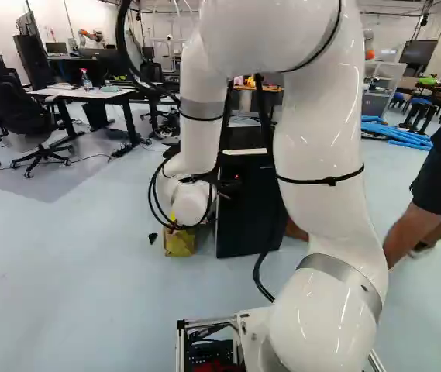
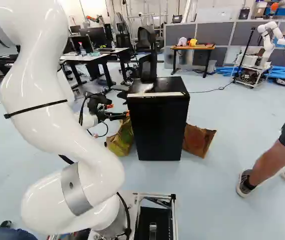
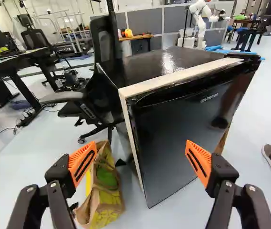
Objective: Grab a drink from the fridge
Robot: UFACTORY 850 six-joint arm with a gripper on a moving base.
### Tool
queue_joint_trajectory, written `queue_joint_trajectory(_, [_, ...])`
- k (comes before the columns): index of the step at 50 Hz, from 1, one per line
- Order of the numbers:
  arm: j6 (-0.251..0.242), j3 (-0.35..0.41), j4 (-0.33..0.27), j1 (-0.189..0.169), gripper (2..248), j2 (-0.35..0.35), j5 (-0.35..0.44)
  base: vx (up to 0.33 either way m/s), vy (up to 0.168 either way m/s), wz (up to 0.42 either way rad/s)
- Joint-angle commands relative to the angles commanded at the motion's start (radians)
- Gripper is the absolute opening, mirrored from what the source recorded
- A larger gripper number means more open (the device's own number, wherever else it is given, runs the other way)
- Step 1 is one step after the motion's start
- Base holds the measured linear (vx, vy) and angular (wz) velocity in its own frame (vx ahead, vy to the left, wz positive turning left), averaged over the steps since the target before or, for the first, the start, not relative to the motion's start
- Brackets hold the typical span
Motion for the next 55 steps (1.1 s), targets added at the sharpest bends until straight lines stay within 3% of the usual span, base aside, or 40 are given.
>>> queue_joint_trajectory(31, [0.0, -0.058, 0.116, 0.015, 247, -0.043, 0.102, 0.0, 0.0, 0.0])
queue_joint_trajectory(55, [0.0, -0.102, 0.132, -0.001, 247, -0.071, 0.103, 0.0, 0.0, 0.0])
